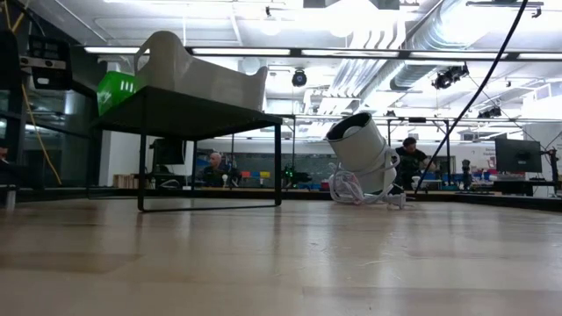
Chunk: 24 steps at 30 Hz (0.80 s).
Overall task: Pick & Place Office Desk Supplies
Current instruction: Return to Home Position
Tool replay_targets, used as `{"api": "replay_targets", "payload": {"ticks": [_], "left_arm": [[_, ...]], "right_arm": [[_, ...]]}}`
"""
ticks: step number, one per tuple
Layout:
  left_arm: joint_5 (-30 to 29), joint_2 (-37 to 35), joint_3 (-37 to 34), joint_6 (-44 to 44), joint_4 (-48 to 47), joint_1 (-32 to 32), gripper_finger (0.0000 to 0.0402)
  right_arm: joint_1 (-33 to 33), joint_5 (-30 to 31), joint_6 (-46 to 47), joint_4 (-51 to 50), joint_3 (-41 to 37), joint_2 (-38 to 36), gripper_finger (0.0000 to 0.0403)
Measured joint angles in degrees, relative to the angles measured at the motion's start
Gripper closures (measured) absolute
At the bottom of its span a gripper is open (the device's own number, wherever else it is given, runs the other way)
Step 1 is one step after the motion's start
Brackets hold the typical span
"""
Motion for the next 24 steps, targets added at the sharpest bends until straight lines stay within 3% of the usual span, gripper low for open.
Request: {"api": "replay_targets", "payload": {"ticks": [8, 24], "left_arm": [[0.0, 0.0, 0.0, 0.0, 0.0, 0.0, 0.0304], [0.0, 0.0, 0.0, 0.0, 0.0, 0.0, 0.0304]], "right_arm": [[1.5, 6.3, -12.0, -1.8, 0.0, 0.0, 0.0239], [1.9, 6.0, -14.4, -2.3, -1.0, -1.6, 0.0239]]}}
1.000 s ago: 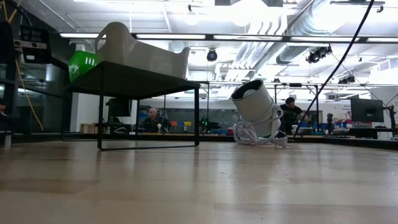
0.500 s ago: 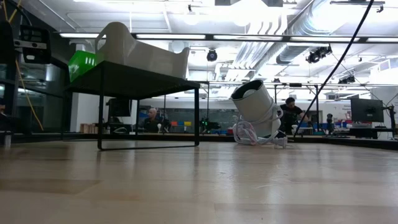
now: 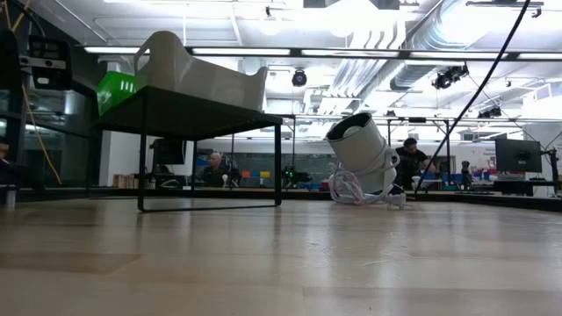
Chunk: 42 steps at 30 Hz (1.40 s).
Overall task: Pick & Place Office Desk Supplies
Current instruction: Return to Home Position
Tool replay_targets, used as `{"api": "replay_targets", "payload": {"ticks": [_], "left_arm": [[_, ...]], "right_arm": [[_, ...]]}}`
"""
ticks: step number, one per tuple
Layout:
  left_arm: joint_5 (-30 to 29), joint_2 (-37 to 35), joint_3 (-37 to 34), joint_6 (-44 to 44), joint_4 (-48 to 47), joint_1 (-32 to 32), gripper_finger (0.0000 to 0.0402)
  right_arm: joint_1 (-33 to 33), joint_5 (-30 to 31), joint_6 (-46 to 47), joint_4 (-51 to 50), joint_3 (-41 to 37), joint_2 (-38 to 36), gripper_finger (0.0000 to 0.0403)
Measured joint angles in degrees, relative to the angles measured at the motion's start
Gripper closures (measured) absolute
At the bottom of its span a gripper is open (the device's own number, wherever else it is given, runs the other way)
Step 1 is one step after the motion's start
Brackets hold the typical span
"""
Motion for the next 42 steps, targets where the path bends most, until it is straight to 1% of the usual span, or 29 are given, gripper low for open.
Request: {"api": "replay_targets", "payload": {"ticks": [2, 5, 15, 20, 23, 31, 33, 35, 42], "left_arm": [[0.0, 0.0, 0.0, 0.0, 0.1, 0.0, 0.0304], [0.0, 0.0, 0.0, 0.0, 0.1, 0.0, 0.0304], [0.0, 0.0, 0.0, 0.0, 0.3, 0.0, 0.0304], [0.0, 0.0, 0.0, 0.0, 0.3, 0.0, 0.0304], [0.0, 0.0, 0.0, 0.0, 0.3, 0.0, 0.0304], [0.0, 0.0, 0.0, 0.0, 0.6, 0.0, 0.0304], [0.0, 0.0, 0.0, 0.0, 0.6, 0.0, 0.0304], [0.0, 0.0, 0.0, 0.0, 0.6, 0.0, 0.0304], [0.0, 0.0, 0.0, 0.0, 0.5, 0.0, 0.0304]], "right_arm": [[0.1, 0.0, -1.0, 0.8, -1.9, -2.2, 0.0239], [0.3, -0.1, -1.2, 2.9, -6.9, -6.0, 0.0239], [-0.1, 0.0, -1.6, 16.6, -32.0, -22.8, 0.0239], [-1.3, -0.1, -5.0, 23.8, -42.8, -29.8, 0.0239], [-1.8, 0.0, -5.7, 27.1, -47.7, -33.8, 0.0239], [-1.8, -0.2, -5.7, 31.3, -56.5, -41.2, 0.0239], [-1.8, -0.2, -5.7, 33.9, -59.0, -43.2, 0.0239], [-1.8, -0.1, -5.7, 34.4, -62.0, -45.2, 0.0239], [-2.1, -0.2, -5.7, 43.3, -74.2, -51.9, 0.0239]]}}
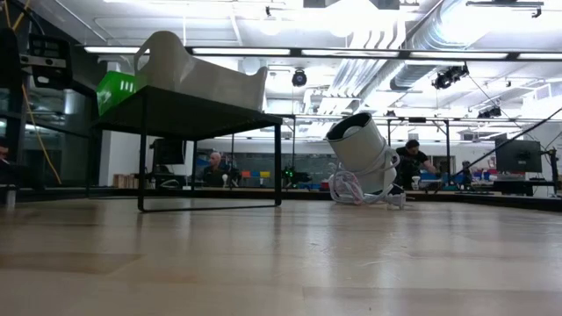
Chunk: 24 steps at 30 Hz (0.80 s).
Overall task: Pick & Place Office Desk Supplies
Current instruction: Return to Home Position
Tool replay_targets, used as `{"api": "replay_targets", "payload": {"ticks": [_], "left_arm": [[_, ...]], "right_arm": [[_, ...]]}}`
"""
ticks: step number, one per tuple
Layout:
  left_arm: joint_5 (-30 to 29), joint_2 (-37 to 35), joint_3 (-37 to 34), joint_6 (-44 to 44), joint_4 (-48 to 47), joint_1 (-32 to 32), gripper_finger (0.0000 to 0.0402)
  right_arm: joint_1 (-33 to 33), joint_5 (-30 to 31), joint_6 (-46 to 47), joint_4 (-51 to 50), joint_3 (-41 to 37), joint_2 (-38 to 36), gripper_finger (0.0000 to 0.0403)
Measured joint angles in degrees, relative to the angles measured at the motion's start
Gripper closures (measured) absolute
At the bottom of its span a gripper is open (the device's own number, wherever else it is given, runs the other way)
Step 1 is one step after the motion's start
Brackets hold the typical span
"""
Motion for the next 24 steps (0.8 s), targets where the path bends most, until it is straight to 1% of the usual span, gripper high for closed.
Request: {"api": "replay_targets", "payload": {"ticks": [8, 15, 19, 24], "left_arm": [[0.0, 0.0, 0.0, 0.0, 0.0, 0.0, 0.0304], [0.0, 0.0, 0.0, 0.0, 0.0, 0.0, 0.0304], [0.0, 0.0, 0.0, 0.0, 0.0, 0.0, 0.0304], [0.0, 0.0, 0.0, 0.0, 0.0, 0.0, 0.0304]], "right_arm": [[-2.0, 0.0, 0.4, 8.2, -12.8, -8.8, 0.0239], [-3.8, 0.0, 0.5, 9.5, -22.7, -17.4, 0.0239], [-4.8, -0.2, 0.5, 9.6, -28.1, -23.8, 0.0239], [-6.1, 0.3, 0.5, 8.8, -33.9, -29.2, 0.0239]]}}
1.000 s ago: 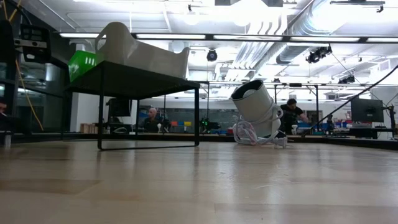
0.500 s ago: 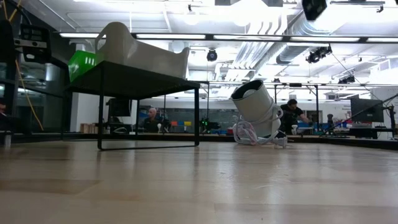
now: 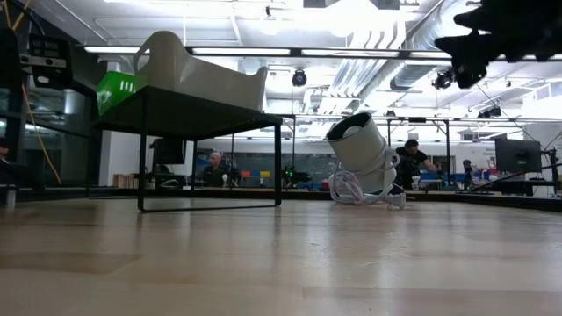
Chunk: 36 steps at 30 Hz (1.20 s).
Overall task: Pick & Place Office Desk Supplies
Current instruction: Return to Home Position
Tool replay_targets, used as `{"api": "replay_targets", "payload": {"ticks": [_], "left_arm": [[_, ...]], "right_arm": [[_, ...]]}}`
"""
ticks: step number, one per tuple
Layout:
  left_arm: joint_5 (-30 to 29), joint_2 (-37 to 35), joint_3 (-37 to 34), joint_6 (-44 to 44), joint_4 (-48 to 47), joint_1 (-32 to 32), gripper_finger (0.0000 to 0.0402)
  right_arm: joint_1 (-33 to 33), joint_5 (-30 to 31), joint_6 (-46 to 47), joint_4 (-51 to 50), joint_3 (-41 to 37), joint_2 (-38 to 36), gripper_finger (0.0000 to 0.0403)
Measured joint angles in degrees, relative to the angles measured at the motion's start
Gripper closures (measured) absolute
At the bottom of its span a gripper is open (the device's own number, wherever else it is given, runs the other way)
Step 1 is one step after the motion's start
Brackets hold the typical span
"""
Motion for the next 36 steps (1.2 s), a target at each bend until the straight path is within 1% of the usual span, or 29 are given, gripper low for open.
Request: {"api": "replay_targets", "payload": {"ticks": [6, 16, 22, 25, 29, 36], "left_arm": [[0.0, 0.0, 0.0, 0.0, 0.0, 0.0, 0.0304], [0.0, 0.0, 0.0, 0.0, 0.0, 0.0, 0.0304], [0.0, 0.0, 0.0, 0.0, 0.0, 0.0, 0.0304], [0.0, 0.0, 0.0, 0.0, 0.0, 0.0, 0.0304], [0.0, 0.0, 0.0, 0.0, 0.0, 0.0, 0.0304], [0.0, 0.0, 0.0, 0.0, 0.0, 0.0, 0.0304]], "right_arm": [[-1.1, -0.3, 0.0, 0.3, -3.6, -4.4, 0.0239], [-1.5, -0.3, 0.0, 2.7, -10.6, -9.1, 0.0239], [-1.5, -0.6, 0.0, 2.5, -10.9, -9.9, 0.0239], [-1.5, -1.8, 0.0, 2.2, -10.9, -9.9, 0.0239], [-1.5, -3.4, -0.6, -0.6, -10.9, -10.0, 0.0239], [-1.5, -3.6, -1.7, -3.5, -11.0, -10.1, 0.0239]]}}
